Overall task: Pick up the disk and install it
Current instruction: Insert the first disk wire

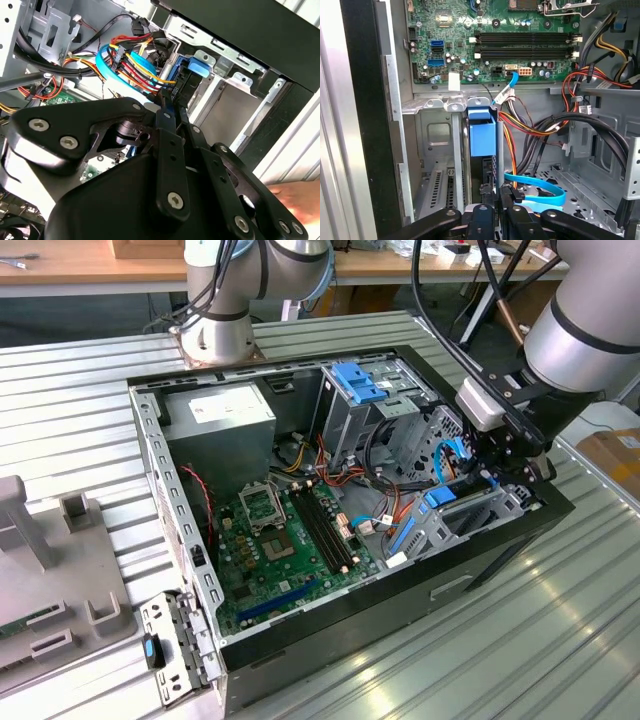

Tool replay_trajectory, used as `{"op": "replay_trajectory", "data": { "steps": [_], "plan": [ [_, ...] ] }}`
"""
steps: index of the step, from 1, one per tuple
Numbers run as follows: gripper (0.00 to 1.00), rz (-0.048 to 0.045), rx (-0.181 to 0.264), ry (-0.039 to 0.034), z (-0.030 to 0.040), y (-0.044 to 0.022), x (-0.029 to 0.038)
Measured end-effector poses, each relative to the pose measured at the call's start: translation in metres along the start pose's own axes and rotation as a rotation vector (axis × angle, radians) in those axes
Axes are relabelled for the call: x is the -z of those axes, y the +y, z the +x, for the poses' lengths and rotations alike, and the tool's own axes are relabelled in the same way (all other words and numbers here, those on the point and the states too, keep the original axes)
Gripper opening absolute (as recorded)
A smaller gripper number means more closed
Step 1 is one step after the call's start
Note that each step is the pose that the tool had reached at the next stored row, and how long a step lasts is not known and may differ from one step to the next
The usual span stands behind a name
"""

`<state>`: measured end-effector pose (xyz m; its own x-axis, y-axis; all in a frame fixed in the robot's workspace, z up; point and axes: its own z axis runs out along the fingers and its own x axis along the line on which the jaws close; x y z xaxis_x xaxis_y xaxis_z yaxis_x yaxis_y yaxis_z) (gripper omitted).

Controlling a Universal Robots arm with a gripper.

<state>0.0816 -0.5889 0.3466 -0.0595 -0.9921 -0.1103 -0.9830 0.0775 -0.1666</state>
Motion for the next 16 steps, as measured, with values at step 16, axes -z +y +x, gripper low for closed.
{"op": "replay_trajectory", "data": {
  "steps": [16],
  "plan": [
    [0.16,-0.0006,0.017,0.0121,-0.002,0.0001,-0.0003]
  ]
}}
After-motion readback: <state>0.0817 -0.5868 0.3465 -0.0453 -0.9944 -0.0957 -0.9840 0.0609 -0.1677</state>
